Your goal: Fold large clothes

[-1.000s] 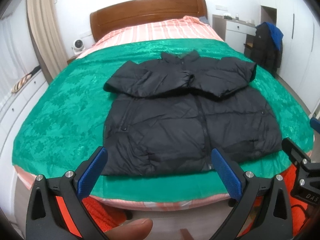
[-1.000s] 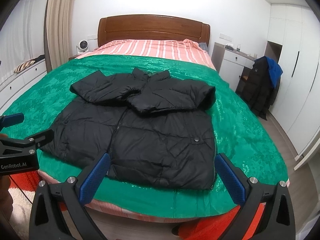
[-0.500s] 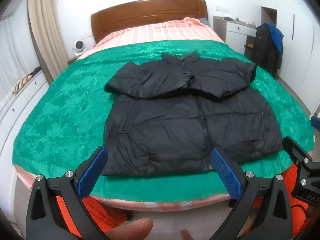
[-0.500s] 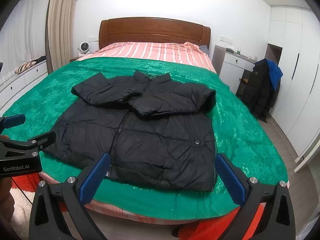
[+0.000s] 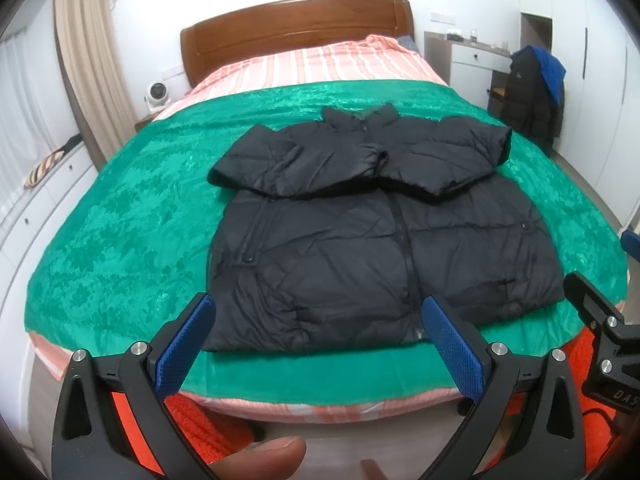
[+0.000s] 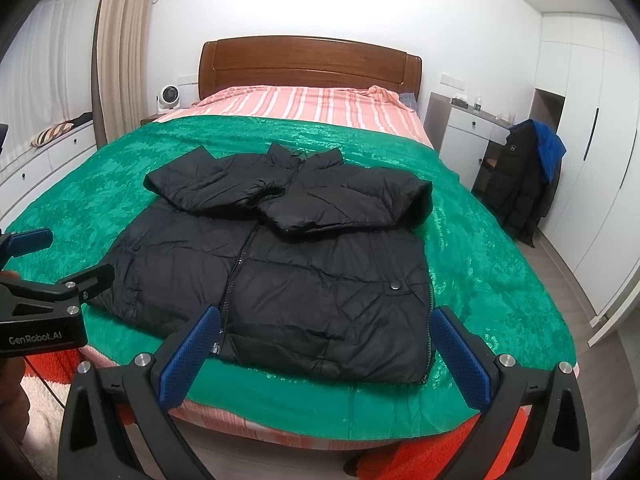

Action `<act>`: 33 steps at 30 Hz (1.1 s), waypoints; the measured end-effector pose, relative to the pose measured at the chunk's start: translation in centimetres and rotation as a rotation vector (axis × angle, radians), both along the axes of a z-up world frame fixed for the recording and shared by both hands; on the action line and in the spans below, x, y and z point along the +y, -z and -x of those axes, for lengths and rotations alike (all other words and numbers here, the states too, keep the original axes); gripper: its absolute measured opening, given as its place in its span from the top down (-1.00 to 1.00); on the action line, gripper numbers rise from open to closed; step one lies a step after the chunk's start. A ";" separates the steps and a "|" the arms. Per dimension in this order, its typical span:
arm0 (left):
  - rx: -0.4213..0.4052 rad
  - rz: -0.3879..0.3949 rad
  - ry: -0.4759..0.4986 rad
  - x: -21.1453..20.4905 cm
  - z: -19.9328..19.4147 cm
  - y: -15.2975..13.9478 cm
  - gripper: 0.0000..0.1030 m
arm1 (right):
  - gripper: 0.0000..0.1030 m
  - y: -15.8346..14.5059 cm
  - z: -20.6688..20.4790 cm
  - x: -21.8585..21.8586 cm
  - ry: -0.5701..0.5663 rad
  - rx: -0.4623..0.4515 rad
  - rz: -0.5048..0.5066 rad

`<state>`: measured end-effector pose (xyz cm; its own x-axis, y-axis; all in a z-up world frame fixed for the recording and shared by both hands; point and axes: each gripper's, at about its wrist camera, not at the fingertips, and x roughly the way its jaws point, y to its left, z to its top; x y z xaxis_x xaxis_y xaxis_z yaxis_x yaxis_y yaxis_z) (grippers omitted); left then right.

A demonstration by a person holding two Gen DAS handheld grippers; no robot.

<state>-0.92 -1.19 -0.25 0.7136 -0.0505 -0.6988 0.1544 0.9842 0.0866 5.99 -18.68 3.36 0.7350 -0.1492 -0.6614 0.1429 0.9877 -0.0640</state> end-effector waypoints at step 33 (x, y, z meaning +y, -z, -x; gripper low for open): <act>-0.006 -0.005 0.006 -0.3 0.2 0.0 -1.00 | -1.00 -0.1 -0.3 0.3 -0.016 -0.003 0.009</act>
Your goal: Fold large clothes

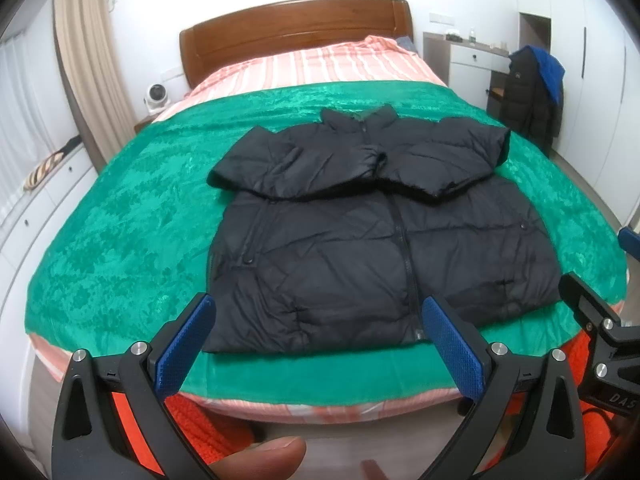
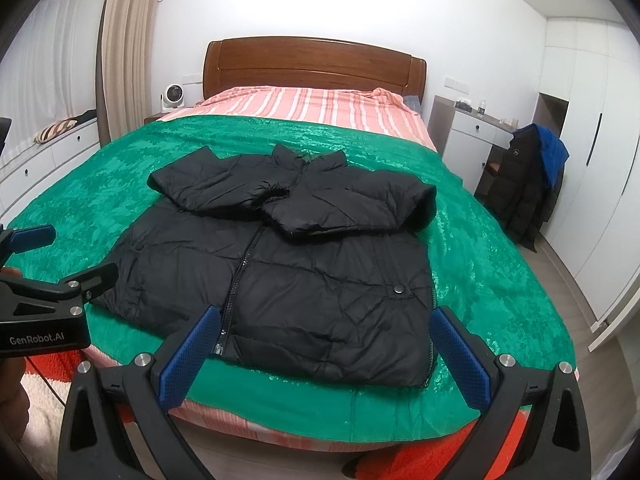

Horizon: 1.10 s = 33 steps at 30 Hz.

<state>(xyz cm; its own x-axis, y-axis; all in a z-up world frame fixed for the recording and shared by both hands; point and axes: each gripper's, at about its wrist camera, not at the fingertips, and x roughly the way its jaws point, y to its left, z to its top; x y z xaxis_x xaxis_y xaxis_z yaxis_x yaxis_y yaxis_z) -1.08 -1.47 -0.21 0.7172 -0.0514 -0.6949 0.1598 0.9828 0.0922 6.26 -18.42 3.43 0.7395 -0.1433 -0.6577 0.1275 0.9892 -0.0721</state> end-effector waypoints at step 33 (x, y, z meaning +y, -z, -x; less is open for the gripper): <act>0.045 0.006 -0.021 0.8 -0.6 1.0 -1.00 | -0.99 0.0 -0.1 -0.2 0.031 -0.006 0.017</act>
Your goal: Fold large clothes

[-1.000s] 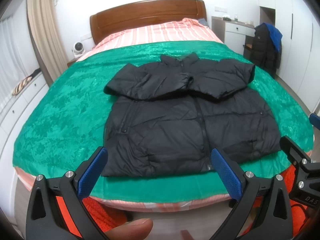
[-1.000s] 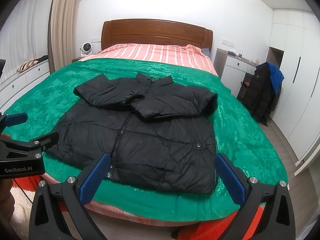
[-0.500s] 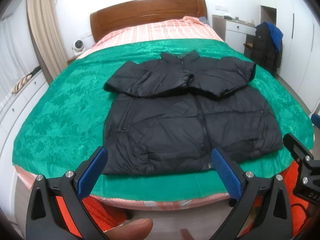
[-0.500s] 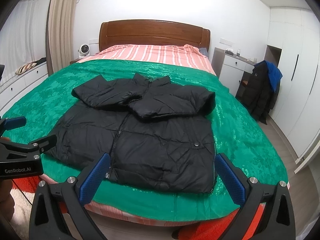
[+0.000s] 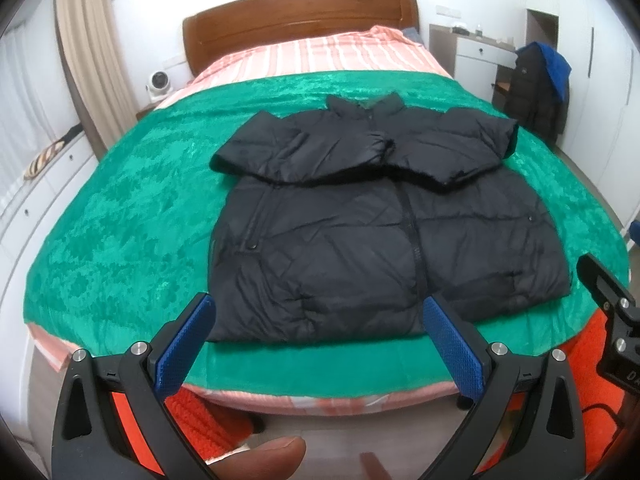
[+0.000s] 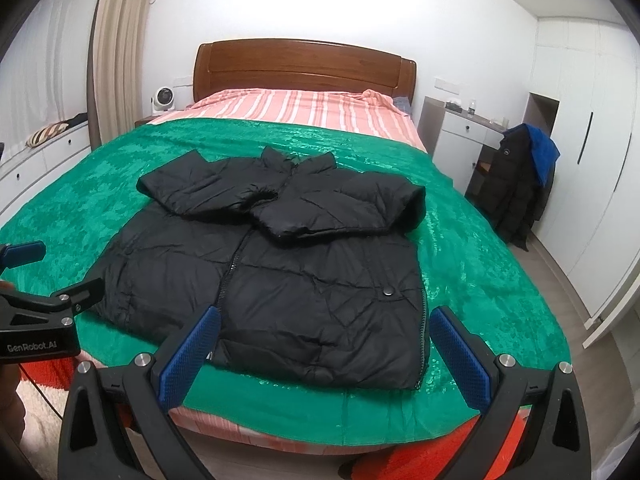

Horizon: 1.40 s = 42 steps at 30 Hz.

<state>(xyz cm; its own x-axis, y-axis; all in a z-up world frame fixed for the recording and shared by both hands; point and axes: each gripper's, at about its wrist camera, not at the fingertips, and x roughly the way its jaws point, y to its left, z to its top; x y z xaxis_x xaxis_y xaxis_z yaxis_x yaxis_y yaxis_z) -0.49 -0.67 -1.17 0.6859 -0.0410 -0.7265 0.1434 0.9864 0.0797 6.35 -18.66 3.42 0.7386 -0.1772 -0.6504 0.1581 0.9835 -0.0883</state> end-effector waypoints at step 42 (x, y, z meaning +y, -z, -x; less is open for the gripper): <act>0.014 -0.011 0.005 -0.3 0.0 0.3 -1.00 | -0.99 0.5 -0.4 0.4 -0.007 0.022 0.015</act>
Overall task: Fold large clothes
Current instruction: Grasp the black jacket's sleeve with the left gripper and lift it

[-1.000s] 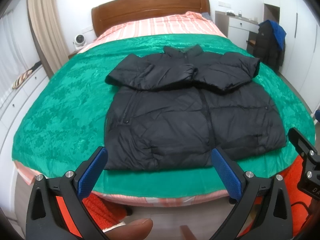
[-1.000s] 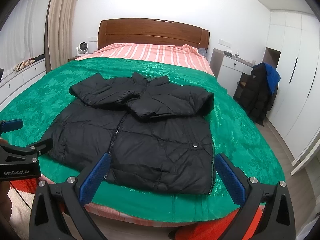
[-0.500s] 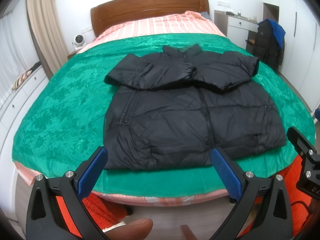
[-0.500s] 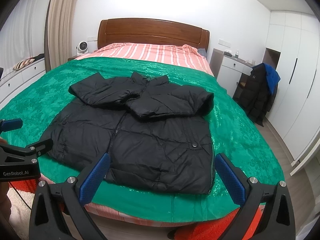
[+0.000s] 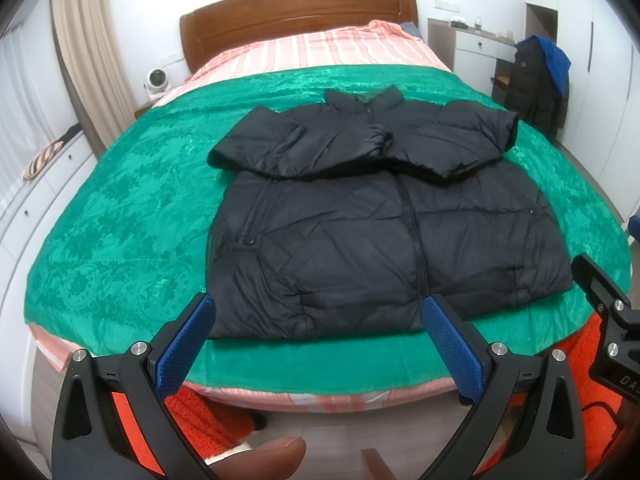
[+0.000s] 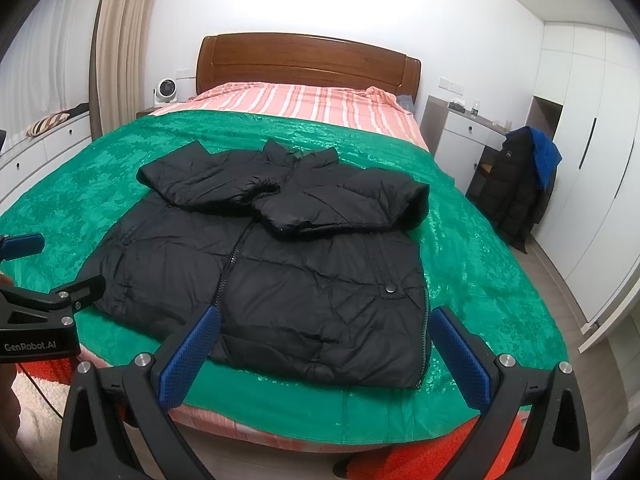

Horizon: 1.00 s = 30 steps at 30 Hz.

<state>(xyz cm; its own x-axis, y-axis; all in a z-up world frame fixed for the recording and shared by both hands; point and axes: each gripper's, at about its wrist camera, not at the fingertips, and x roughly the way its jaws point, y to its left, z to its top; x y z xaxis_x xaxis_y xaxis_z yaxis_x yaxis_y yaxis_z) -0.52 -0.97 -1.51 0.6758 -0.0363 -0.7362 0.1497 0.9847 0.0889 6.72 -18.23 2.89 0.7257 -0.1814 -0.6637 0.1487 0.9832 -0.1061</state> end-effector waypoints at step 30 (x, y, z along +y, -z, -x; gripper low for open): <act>0.407 0.264 -0.182 13.9 -11.3 13.3 -0.37 | -0.91 15.6 -5.1 -12.7 0.116 0.277 -0.410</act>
<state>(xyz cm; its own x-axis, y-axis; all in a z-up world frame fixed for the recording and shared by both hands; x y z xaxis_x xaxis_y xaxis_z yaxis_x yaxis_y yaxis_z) 10.74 12.96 -14.78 0.3492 -0.1649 -0.9224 -0.0556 0.9790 -0.1960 11.85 -30.94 -12.72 0.5026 0.0653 -0.8621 0.2801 0.9311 0.2338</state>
